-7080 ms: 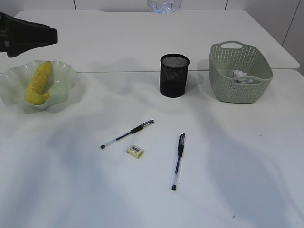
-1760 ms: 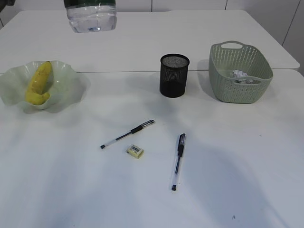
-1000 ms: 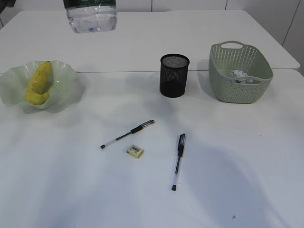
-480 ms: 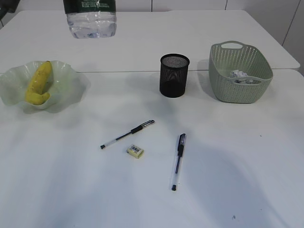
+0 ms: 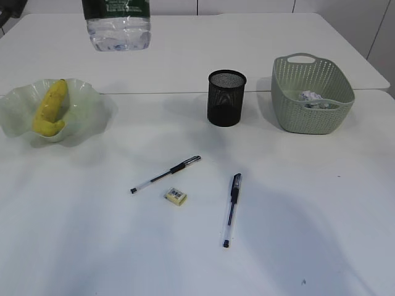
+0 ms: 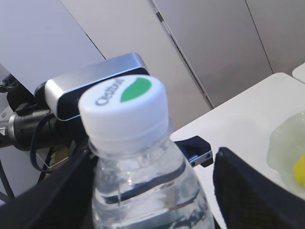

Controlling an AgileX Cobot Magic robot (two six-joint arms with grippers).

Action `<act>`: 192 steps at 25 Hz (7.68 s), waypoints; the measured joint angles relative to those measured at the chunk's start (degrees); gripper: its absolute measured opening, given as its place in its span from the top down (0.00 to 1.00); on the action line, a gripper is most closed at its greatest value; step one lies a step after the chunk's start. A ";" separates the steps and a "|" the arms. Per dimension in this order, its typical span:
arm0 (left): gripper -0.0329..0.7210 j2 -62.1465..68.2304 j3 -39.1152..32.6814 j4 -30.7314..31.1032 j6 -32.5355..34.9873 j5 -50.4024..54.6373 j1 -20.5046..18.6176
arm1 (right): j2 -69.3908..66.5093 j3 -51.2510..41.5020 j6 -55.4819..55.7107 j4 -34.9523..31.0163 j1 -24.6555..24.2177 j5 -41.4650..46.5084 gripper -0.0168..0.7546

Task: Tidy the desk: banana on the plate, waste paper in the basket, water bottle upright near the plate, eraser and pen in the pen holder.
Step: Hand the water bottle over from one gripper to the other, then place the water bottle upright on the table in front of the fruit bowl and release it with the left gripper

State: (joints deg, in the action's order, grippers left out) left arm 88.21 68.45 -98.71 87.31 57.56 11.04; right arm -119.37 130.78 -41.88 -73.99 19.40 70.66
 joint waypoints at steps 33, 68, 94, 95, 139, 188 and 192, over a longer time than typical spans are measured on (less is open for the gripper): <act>0.44 0.29 0.00 0.22 0.00 -2.51 -1.75 | 0.00 0.11 3.29 6.60 0.00 0.22 0.22; 0.44 0.37 0.00 0.14 0.00 -6.38 -1.78 | -0.45 0.11 8.84 5.25 0.00 -2.33 0.21; 0.44 0.37 0.00 6.54 5.57 -13.25 -9.35 | -0.47 0.11 0.95 21.39 -4.73 -4.02 0.21; 0.44 0.37 0.00 7.24 6.88 -13.25 -9.72 | -0.47 0.11 0.11 23.39 -4.73 -4.02 0.21; 0.44 0.37 0.00 6.53 13.31 -30.55 -10.54 | -0.47 0.11 -1.90 38.64 -4.73 -4.11 0.21; 0.44 10.43 -23.69 -1.24 44.91 -4.42 -29.96 | -2.86 0.11 -3.35 44.04 -4.73 -7.75 0.21; 0.44 10.92 -23.69 -1.54 44.89 -4.83 -29.95 | -2.86 0.11 -3.57 44.17 -4.73 -8.21 0.21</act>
State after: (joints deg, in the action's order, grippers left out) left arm 99.13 44.76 -100.24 132.20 52.73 -18.91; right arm -122.23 130.88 -45.46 -29.82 14.67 62.45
